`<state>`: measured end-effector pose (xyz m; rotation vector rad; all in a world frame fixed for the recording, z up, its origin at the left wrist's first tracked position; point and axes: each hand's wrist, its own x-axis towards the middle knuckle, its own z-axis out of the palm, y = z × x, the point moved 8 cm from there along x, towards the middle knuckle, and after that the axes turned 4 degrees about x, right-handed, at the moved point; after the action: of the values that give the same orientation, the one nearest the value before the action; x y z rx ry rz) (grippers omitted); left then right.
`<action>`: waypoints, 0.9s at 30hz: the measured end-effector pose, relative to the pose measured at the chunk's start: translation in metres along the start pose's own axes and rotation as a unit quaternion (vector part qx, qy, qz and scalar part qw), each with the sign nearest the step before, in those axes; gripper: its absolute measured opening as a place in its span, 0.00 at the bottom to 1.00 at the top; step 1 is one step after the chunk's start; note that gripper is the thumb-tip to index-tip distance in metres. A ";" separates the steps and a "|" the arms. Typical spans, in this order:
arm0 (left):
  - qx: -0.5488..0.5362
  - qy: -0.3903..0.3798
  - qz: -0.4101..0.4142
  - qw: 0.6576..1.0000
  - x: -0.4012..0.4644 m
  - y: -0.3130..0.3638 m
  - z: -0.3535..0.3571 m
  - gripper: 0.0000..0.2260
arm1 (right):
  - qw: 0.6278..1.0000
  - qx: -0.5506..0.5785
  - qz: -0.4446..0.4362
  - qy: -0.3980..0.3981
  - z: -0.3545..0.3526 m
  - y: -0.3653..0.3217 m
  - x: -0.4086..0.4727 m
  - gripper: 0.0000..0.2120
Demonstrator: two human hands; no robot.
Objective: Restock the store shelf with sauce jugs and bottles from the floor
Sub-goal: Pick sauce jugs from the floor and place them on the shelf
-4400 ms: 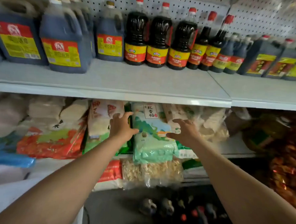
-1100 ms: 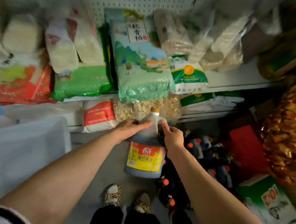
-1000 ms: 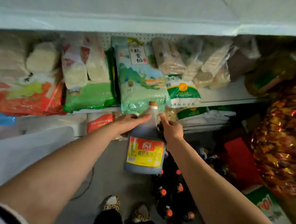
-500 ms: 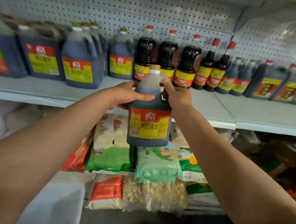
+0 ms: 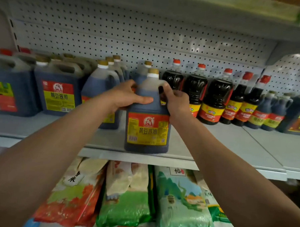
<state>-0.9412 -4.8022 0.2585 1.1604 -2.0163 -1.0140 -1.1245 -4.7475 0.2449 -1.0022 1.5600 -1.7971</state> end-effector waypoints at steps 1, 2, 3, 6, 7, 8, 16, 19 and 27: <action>0.006 0.011 0.011 1.000 0.004 0.004 -0.006 0.38 | 1.000 0.003 -0.021 -0.008 0.004 -0.005 0.005 0.17; 0.011 0.018 0.023 1.000 0.009 0.009 -0.011 0.38 | 0.999 0.009 -0.034 -0.014 0.008 -0.008 0.010 0.17; 0.017 0.024 0.035 0.999 0.014 0.011 -0.014 0.39 | 0.999 0.021 -0.041 -0.020 0.012 -0.009 0.013 0.16; 0.050 0.029 0.065 0.996 0.024 0.010 -0.012 0.38 | 0.997 0.055 -0.046 -0.037 0.019 0.005 0.021 0.14; 0.064 0.030 0.067 0.995 0.028 0.005 -0.011 0.38 | 0.996 0.059 -0.045 -0.042 0.021 0.013 0.024 0.14; 0.078 0.027 0.066 0.994 0.032 -0.001 -0.008 0.38 | 0.996 0.068 -0.040 -0.046 0.021 0.022 0.027 0.13; 0.201 0.001 0.078 0.976 0.040 -0.004 0.000 0.43 | 0.963 -0.063 -0.081 -0.248 0.020 0.049 0.014 0.33; 0.244 -0.032 0.071 0.967 0.040 -0.008 0.009 0.48 | 0.952 -0.135 -0.077 -0.265 0.014 0.072 0.014 0.46; 0.292 -0.007 0.033 0.956 0.073 -0.009 0.008 0.47 | 0.955 -0.175 -0.068 -0.230 0.026 0.077 0.048 0.45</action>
<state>-0.9756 -4.8676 0.2551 1.3578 -2.4323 -0.3889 -1.1355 -4.8145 0.1794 -1.5963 1.5576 -1.2574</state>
